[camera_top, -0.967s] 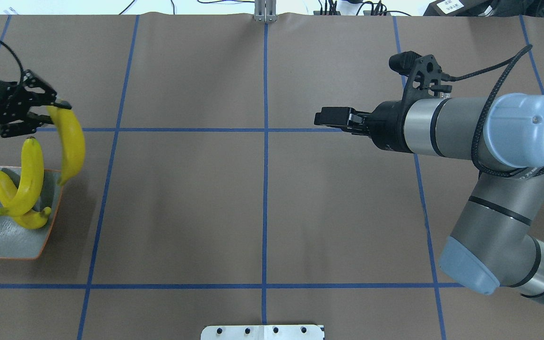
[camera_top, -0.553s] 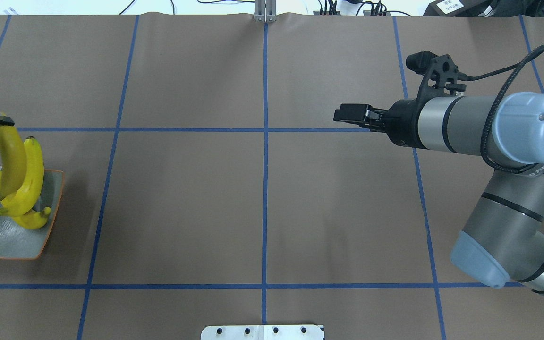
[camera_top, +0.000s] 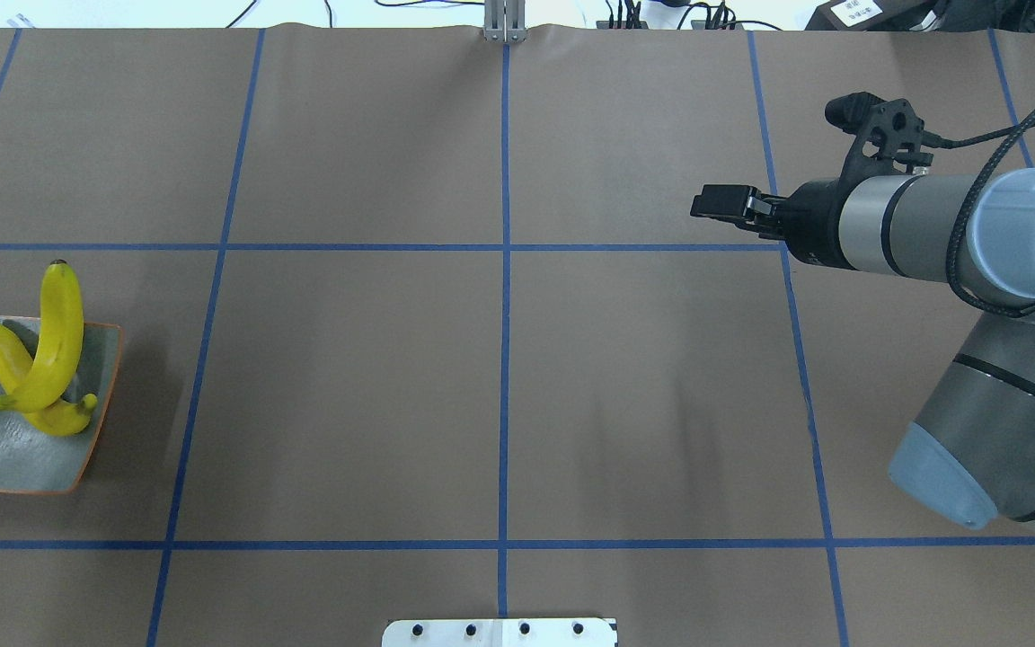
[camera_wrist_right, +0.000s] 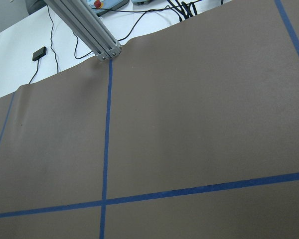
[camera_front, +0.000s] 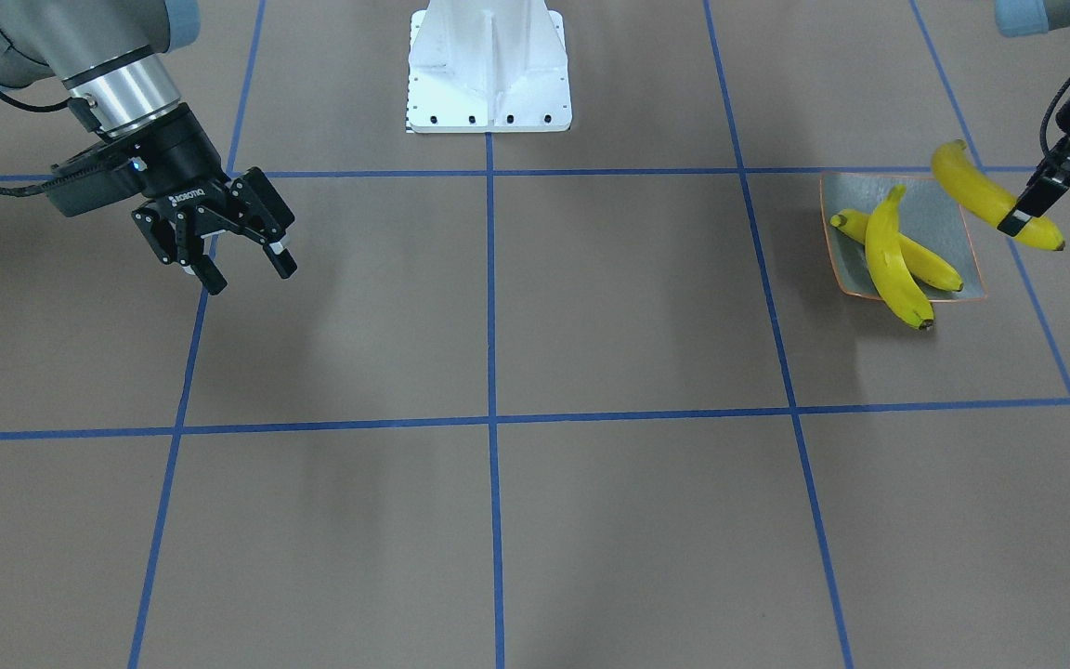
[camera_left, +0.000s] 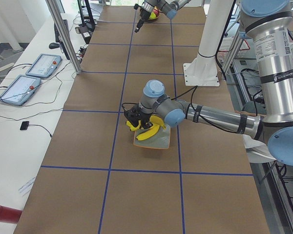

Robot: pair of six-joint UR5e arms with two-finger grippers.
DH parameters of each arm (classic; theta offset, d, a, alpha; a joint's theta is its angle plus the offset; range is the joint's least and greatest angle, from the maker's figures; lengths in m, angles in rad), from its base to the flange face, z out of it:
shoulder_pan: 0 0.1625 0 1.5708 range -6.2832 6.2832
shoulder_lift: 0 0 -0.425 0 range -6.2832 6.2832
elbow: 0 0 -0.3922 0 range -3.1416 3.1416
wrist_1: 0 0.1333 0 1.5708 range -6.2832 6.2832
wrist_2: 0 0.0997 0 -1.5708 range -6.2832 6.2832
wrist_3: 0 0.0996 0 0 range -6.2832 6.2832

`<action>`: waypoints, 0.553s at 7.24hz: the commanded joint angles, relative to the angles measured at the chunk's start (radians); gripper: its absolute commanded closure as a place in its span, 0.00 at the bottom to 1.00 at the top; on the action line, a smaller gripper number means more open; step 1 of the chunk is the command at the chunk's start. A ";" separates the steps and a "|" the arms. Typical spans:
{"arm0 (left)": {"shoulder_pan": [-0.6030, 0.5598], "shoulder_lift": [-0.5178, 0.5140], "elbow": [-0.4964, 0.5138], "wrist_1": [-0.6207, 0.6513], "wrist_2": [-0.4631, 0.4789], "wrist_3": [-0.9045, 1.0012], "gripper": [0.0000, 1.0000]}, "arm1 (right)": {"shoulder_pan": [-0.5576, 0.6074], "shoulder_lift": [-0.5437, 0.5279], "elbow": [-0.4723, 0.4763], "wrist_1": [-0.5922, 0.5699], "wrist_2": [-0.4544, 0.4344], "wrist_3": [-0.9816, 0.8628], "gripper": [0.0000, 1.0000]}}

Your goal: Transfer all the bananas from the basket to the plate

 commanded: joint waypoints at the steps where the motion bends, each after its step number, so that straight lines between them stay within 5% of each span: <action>1: 0.010 0.022 0.027 0.040 -0.010 -0.090 1.00 | 0.011 -0.012 -0.022 0.000 -0.010 -0.002 0.00; 4: 0.079 -0.023 0.090 0.041 -0.010 -0.153 1.00 | 0.049 -0.100 -0.022 -0.005 0.011 -0.021 0.00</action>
